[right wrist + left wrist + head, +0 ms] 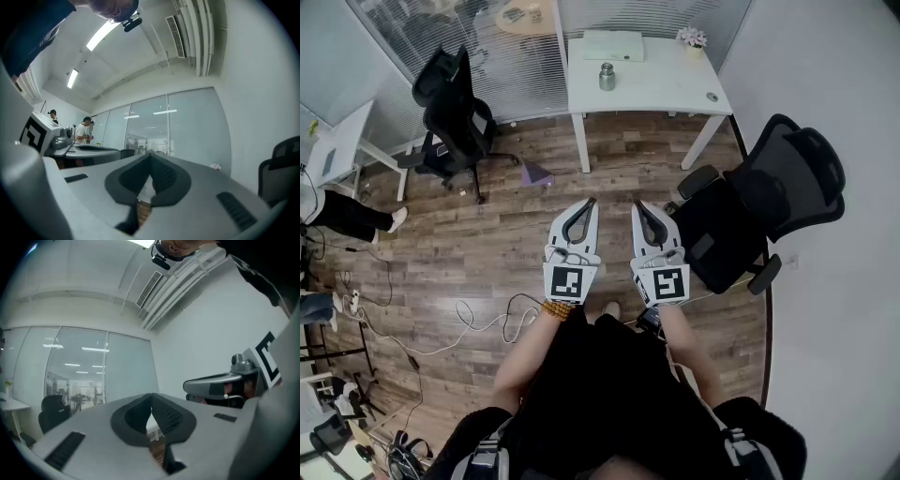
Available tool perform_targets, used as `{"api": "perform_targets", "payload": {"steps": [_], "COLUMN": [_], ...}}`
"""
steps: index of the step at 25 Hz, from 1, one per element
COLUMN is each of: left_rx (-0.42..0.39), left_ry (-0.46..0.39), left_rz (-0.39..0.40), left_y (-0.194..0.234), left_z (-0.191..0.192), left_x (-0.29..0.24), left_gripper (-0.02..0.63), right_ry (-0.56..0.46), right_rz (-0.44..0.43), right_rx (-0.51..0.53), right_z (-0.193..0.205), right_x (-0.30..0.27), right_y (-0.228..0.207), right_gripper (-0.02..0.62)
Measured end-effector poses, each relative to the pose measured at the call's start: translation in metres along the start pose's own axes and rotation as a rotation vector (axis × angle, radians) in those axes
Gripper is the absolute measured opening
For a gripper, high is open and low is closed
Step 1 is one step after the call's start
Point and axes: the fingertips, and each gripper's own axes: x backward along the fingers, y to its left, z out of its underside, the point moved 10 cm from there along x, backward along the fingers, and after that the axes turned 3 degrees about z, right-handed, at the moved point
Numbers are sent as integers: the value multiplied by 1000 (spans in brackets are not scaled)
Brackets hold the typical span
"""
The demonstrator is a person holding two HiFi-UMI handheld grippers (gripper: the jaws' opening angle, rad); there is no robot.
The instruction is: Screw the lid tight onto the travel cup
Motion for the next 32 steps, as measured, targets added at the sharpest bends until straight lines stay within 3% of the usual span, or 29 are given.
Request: {"api": "perform_targets", "payload": {"steps": [8,19,26,32], "left_rx": [3,102,129,121], "left_ry": [100,114,143,179], "left_rz": [13,71,107,92], "left_y": [25,114,152,190], "left_z": [30,95,129,147], "left_x": [-30,-155,-222,-266], "left_gripper": [10,11,11,11], "right_ry": [60,184,241,248], "right_rz": [-63,-92,-46,-91], "right_rx": [-100,42,40,28], "right_z": [25,47,67,81], "right_x": [-48,-168,-230,-303], "right_y": [-27,-87,-133,-151], "right_gripper": [2,2,2,2]}}
